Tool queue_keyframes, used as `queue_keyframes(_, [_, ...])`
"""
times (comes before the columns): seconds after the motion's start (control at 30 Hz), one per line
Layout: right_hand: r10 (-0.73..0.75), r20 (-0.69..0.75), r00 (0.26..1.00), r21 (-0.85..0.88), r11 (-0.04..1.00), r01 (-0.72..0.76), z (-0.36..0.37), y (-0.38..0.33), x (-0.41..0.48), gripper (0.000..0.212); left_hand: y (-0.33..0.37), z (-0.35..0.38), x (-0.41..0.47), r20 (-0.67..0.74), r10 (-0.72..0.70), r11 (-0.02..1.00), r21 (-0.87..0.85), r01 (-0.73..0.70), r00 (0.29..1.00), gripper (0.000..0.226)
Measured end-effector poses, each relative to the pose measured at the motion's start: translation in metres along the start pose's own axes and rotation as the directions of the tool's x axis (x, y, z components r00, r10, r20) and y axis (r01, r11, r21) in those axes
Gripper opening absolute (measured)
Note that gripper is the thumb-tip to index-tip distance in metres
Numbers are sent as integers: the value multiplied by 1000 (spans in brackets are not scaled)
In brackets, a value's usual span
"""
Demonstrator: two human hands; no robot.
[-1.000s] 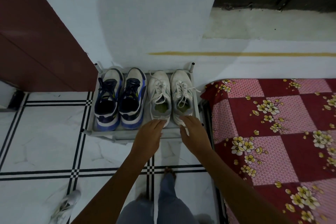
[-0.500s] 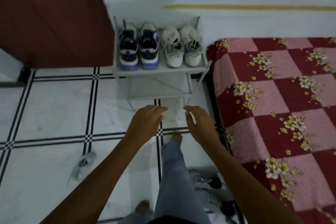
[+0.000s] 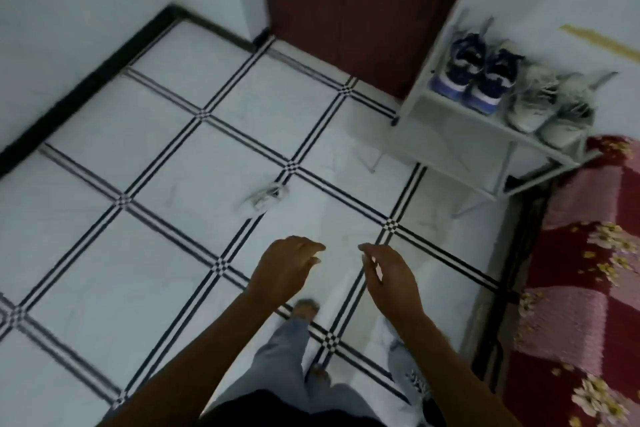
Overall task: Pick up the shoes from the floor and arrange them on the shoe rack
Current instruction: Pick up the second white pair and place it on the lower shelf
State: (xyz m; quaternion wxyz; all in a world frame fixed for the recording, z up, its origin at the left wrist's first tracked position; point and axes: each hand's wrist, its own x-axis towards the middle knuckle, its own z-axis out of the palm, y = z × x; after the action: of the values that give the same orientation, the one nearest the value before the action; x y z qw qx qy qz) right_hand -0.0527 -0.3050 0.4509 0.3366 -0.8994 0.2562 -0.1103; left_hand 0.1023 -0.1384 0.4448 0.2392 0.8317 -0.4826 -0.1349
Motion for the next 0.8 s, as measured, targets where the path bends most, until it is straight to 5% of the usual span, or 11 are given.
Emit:
queue_keyframes(0.27, [-305, 193, 933, 12, 951, 308, 82, -46, -27, 22, -51, -40, -153, -238, -373, 912, 81, 401, 897, 28])
queue_keyframes(0.43, [-331, 351, 876, 47, 941, 336, 123, -86, -47, 22, -69, -53, -228, -310, -511, 834, 47, 550, 802, 22])
queue_keyframes(0.8, [-397, 702, 592, 61, 861, 505, 267, -148, -28, 23, -141, -13, -349, -243, -875, 466, -189, 864, 419, 22])
